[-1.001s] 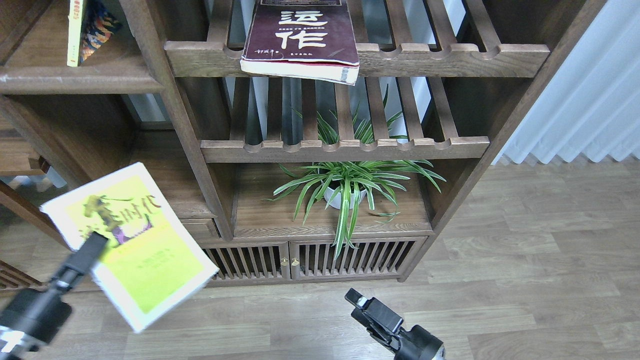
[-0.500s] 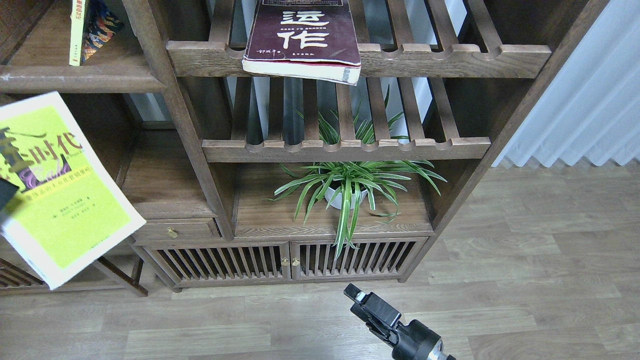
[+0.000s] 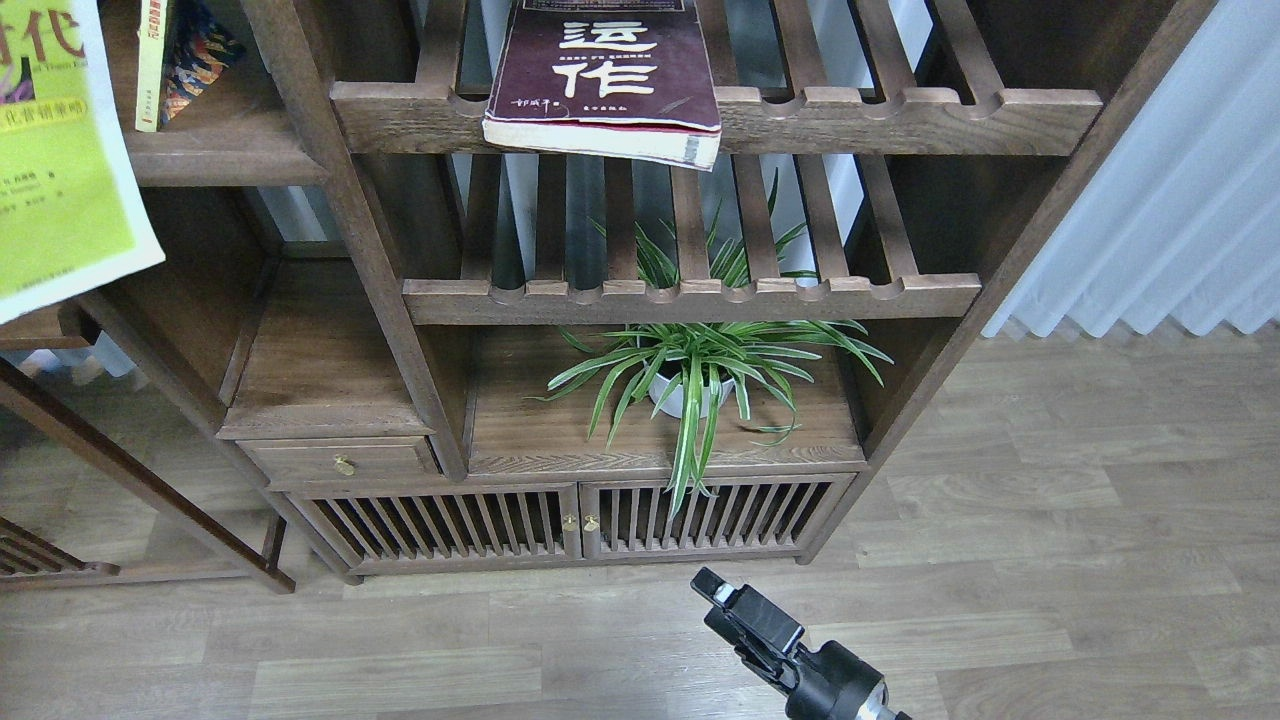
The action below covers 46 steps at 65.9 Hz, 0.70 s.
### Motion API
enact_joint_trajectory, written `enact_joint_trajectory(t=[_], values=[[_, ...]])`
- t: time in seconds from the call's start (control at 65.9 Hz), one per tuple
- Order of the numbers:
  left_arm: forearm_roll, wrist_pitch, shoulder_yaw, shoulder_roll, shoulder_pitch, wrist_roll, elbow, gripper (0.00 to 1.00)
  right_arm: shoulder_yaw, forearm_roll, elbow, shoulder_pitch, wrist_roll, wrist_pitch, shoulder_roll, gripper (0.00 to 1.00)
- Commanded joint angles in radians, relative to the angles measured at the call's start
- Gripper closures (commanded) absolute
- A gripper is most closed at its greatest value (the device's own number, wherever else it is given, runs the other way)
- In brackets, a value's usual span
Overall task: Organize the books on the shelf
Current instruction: 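Carry the yellow-green book with the left gripper toward the side shelf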
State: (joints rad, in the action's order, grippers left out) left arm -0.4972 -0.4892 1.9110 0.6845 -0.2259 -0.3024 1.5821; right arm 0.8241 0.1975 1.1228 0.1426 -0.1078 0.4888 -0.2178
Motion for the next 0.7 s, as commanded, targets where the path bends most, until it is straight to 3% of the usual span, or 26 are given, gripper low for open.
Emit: enact_joint_trajectory(t=[0.0,0.091,0.394,0.682], values=[[-0.060,0.000,-0.049,0.003,-0.134,-0.007,-0.060,0.97,0.003,0.002,0.000,0.000,0.000,0.000,0.000,0.01],[-0.113,0.000,-0.079,0.006,-0.237,-0.007,-0.100,0.97,0.003,0.005,0.002,0.000,0.000,0.000,0.000,0.01],[-0.121,0.000,-0.083,0.067,-0.276,-0.007,-0.160,0.98,0.004,0.034,0.002,-0.008,0.000,0.000,-0.002,0.01],[-0.172,0.000,-0.175,0.083,-0.438,-0.007,-0.280,0.98,0.004,0.046,0.002,-0.024,0.002,0.000,0.000,0.01]])
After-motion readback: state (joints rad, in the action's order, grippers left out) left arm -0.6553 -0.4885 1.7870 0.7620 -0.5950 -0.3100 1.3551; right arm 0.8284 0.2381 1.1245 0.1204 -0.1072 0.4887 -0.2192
